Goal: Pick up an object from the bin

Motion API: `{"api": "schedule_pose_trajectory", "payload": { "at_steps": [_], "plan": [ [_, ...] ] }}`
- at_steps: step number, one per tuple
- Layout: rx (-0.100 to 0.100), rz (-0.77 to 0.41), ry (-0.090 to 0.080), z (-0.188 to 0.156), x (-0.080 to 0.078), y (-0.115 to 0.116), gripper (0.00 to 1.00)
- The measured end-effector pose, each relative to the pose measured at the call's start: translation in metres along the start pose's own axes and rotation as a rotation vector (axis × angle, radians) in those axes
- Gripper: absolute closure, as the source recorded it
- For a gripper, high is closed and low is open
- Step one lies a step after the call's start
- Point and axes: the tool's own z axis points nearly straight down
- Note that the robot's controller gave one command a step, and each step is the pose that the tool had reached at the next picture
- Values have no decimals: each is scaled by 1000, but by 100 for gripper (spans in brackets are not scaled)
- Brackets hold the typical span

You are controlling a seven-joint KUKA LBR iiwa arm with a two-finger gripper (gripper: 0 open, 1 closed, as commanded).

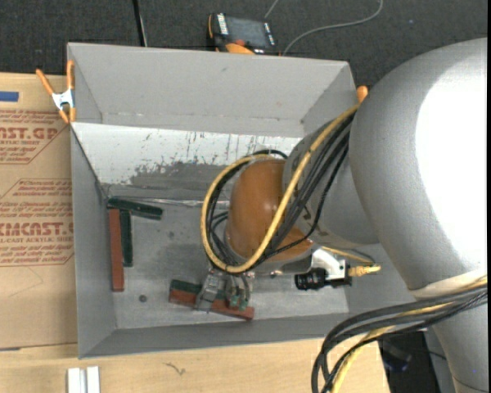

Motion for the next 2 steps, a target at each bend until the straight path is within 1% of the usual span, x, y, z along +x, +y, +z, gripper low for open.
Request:
{"api": "schedule_pose_trajectory", "payload": {
  "at_steps": [1, 2],
  "plan": [
    [-2, 0, -6, -65, -4, 2, 100],
    [1, 1, -1, -61, -2, 1, 0]
  ]
}}
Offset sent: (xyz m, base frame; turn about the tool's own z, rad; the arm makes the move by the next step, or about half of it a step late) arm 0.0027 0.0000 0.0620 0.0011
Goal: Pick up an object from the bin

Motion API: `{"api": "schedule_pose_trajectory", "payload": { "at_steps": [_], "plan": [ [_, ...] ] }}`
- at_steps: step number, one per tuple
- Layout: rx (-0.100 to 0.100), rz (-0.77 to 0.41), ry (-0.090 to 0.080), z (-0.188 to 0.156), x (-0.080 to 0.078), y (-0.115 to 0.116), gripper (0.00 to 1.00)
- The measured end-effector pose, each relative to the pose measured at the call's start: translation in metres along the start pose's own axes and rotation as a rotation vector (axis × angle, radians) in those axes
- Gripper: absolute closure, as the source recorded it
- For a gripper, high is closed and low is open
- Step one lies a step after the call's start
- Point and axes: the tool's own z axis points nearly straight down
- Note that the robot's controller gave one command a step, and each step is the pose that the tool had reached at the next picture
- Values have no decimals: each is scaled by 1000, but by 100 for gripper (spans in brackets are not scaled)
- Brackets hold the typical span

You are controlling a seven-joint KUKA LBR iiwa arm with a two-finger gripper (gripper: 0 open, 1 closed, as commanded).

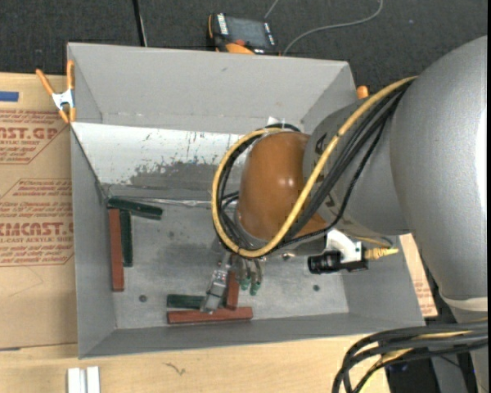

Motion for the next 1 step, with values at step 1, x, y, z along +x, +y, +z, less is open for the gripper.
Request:
{"api": "schedule_pose_trajectory", "payload": {
  "at_steps": [1],
  "plan": [
    [0, -315, -3, 58, 7, 12, 0]
  ]
}}
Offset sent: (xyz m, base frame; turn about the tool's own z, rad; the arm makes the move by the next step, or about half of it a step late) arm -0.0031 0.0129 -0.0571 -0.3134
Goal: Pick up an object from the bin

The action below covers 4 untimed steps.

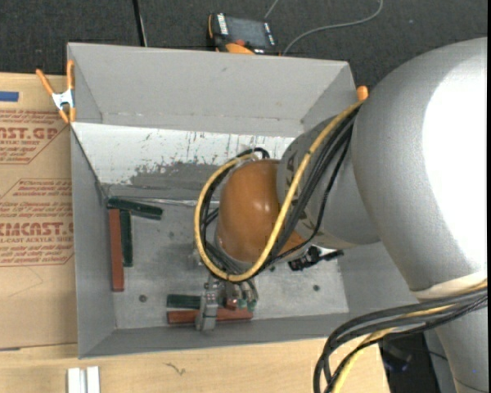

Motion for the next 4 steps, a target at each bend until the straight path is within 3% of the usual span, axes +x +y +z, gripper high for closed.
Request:
{"api": "schedule_pose_trajectory", "payload": {
  "at_steps": [1, 2, 3, 4],
  "plan": [
    [0, 2, 3, 0, 1, 0, 100],
    [-1, 2, -1, -1, 0, 0, 0],
    [0, -197, -8, 8, -4, -38, 0],
    [1, -686, 1, 11, -34, -104, 0]
  ]
}}
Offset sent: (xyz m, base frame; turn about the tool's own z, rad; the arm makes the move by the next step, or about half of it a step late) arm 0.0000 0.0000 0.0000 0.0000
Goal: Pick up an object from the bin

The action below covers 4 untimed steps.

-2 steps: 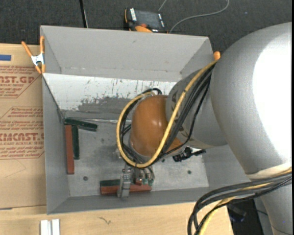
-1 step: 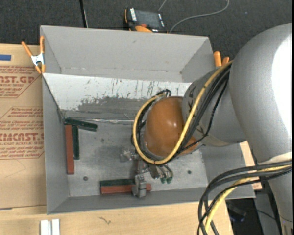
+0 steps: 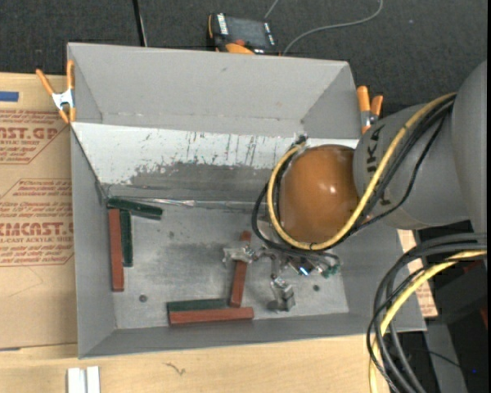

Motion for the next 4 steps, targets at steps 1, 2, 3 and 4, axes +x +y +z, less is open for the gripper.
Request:
{"api": "schedule_pose_trajectory", "payload": {
  "at_steps": [1, 2, 3, 4],
  "plan": [
    [-3, -1, -1, 0, -1, 2, 100],
    [-4, -1, 0, 0, -1, 2, 0],
    [-4, -2, -1, 0, -1, 2, 100],
    [-4, -1, -1, 0, -1, 2, 0]
  ]
}}
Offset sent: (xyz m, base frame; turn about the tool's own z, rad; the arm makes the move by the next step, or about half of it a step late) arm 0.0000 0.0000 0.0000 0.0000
